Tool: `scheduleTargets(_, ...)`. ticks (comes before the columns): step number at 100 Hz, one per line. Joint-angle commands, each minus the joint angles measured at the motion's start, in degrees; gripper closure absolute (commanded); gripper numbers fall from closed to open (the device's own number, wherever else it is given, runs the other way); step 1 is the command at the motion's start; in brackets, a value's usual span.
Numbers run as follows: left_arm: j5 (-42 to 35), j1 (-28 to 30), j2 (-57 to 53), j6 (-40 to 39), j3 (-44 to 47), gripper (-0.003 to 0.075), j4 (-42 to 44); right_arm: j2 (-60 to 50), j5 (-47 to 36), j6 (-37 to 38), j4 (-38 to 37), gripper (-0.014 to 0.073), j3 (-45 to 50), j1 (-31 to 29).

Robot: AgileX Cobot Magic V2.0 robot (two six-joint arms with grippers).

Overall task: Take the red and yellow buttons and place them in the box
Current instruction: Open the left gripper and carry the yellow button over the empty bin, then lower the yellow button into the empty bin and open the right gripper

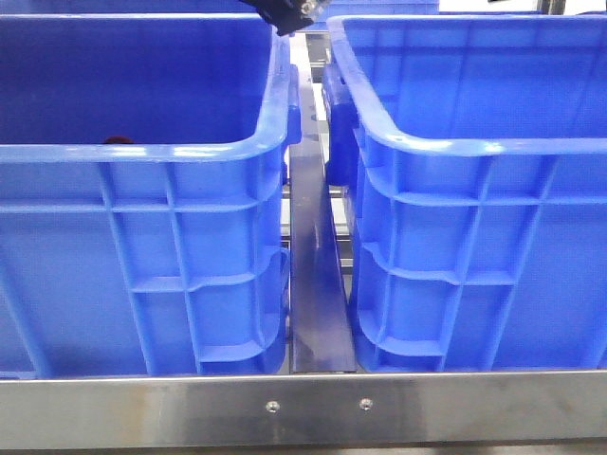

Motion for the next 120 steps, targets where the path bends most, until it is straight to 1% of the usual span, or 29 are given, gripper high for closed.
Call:
scheduleTargets(1, -0.4, -0.44, -1.93, 0.07, -1.41, 0.0627, -3.79, -1.35, 1.36, -2.02, 3.1, 0.0213, -2.69, 0.08)
scheduleTargets(8, -0.4, -0.44, -1.93, 0.07, -1.41, 0.0627, -3.79, -1.35, 1.36, -2.01, 3.1, 0.0312, -2.75, 0.08)
scheduleTargets(15, -0.4, -0.44, -1.93, 0.07, -1.41, 0.0627, -3.79, -1.3, 2.04, -2.01, 2.38, 0.0372, -2.75, 0.08)
scheduleTargets(29, -0.4, -0.44, -1.93, 0.07, -1.41, 0.0626, -3.79, -1.3, 2.44, -2.01, 2.22, 0.0377, -2.75, 0.08)
scheduleTargets(36, -0.4, -0.44, -1.93, 0.07, -1.41, 0.0602, -3.67, -1.3, 2.44, -2.01, 2.22, 0.0377, -2.75, 0.08)
scheduleTargets(40, -0.08, -0.44, -1.93, 0.07, -1.41, 0.0558, -3.54, -1.3, 2.44, -2.01, 2.22, 0.0377, -2.75, 0.08)
scheduleTargets(46, 0.76, -0.44, -1.93, 0.31, -1.41, 0.0455, -3.28, -1.3, 2.44, -2.01, 2.22, 0.0377, -2.75, 0.08)
scheduleTargets(50, 1.22, -0.44, -1.93, 0.44, -1.41, 0.0355, -2.98, -1.3, 2.44, -2.01, 2.22, 0.0377, -2.75, 0.08)
scheduleTargets(51, 1.22, -0.44, -1.93, 0.44, -1.41, 0.032, -3.03, -1.3, 2.44, -2.01, 2.22, 0.0377, -2.75, 0.08)
scheduleTargets(53, 1.22, -0.44, -1.93, 0.44, -1.41, 0.0286, -2.85, -1.3, 2.37, -2.01, 2.22, 0.0377, -2.75, 0.08)
scheduleTargets(54, 1.22, -0.44, -1.93, 0.44, -1.41, 0.0252, -2.85, -1.3, 2.31, -2.01, 2.22, 0.0377, -2.75, 0.08)
scheduleTargets(58, 1.22, -0.44, -1.93, 0.44, -1.41, 0.0169, -2.85, -1.3, 2.02, -2.01, 2.22, 0.0377, -2.75, 0.08)
scheduleTargets(60, 1.22, -0.44, -1.93, 0.44, -1.41, 0.0139, -2.76, -1.3, 1.67, -2.01, 2.22, 0.0377, -2.75, 0.08)
scheduleTargets(65, 1.22, -0.44, -1.93, 0.44, -1.41, 0.01, -2.76, -1.3, 0.4, -2.18, 2.22, 0.0377, -2.75, -0.03)
scheduleTargets(75, 1.31, -0.44, -1.93, 0.44, -1.41, 0.0101, -2.76, -1.36, -1.34, -4.67, 2.22, 0.0377, -2.75, -2.17)
scheduleTargets(89, 1.44, -0.44, -1.93, 0.44, -1.41, 0.0101, -2.76, -1.4, -1.46, -9.18, 2.22, 0.0377, -2.75, -7.63)
scheduleTargets(96, 1.8, -0.44, -1.93, 0.44, -1.41, 0.0101, -2.76, -1.4, -1.73, -12.84, 2.22, 0.0377, -2.75, -10.28)
scheduleTargets(105, 1.88, -0.44, -1.93, 0.44, -1.41, 0.0101, -2.76, -1.4, -3.81, -20.93, 2.22, 0.0377, -2.75, -12.92)
scheduleTargets(116, 1.93, -0.44, -1.93, 0.44, -1.41, 0.0101, -2.76, -1.01, -9.71, -35.98, 2.22, 0.0377, -2.75, -13.9)
scheduleTargets(120, 1.93, -0.44, -1.93, 0.44, -1.41, 0.0101, -2.76, -0.6, -11.93, -40.04, 2.44, 0.0377, -2.75, -13.9)
